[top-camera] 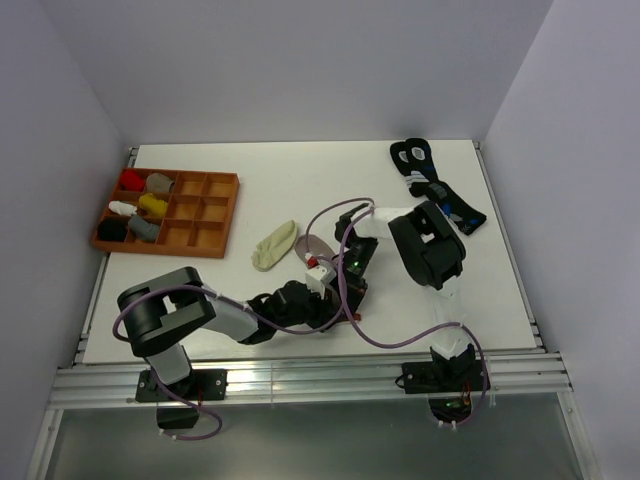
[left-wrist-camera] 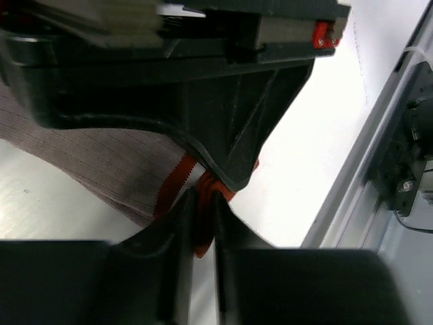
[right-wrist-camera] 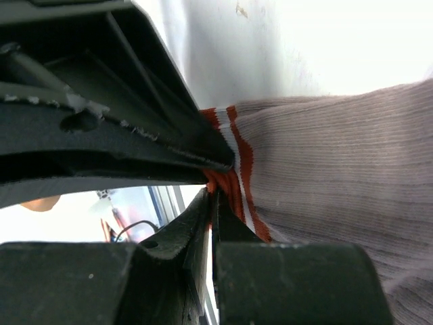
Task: Roll the socks
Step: Roll the sock at the center of the board.
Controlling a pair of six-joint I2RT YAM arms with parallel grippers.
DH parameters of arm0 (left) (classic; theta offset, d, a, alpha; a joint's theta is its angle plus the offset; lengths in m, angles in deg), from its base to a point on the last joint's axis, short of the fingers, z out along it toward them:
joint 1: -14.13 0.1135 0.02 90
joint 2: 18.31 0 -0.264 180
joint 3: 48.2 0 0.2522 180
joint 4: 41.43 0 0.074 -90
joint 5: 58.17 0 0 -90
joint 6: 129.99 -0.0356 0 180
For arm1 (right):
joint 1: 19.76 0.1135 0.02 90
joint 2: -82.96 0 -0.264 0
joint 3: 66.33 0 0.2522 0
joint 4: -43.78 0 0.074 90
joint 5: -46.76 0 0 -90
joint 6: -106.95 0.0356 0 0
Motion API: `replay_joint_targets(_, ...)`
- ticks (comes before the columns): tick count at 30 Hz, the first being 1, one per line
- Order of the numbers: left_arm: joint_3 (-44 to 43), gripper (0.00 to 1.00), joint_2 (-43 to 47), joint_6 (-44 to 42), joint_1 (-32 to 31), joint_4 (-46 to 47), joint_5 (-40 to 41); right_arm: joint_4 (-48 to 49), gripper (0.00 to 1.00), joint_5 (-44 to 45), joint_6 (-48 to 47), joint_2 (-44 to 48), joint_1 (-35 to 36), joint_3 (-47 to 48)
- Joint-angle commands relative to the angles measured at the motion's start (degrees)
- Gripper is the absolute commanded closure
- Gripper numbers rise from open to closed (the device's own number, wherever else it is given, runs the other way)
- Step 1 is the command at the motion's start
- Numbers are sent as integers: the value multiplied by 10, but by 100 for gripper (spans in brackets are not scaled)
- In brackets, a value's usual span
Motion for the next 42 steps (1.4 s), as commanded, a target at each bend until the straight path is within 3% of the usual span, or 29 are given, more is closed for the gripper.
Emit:
replay_joint_targets(1, 0, 86, -23, 48, -1, 27, -33, 44, 96, 14, 2, 27, -3, -24)
replay_joint_targets(4, 6, 99, -27, 90, -1, 25, -43, 75, 95, 21, 25, 47, -3, -45)
replay_joint_targets(6, 2, 100, -31, 115, -1, 18, -57, 99, 91, 32, 34, 71, -2, -55)
replay_joint_targets(10, -18, 100, -30, 159, -1, -61, -56, 152, 71, 52, 66, 130, -4, -95)
replay_joint_targets(16, -60, 100, -22, 225, 13, -214, -76, 211, 57, 64, 122, 226, -31, -134)
replay_joint_targets(27, -59, 100, -9, 257, 69, -287, -145, 288, 53, 87, 157, 322, -97, -184)
replay_joint_targets(34, -67, 100, -43, 290, 75, -263, -212, 285, 52, 64, 66, 424, -102, -243)
replay_joint_targets(42, -127, 100, -81, 293, 92, -358, -288, 330, 51, 89, 7, 530, -58, -341)
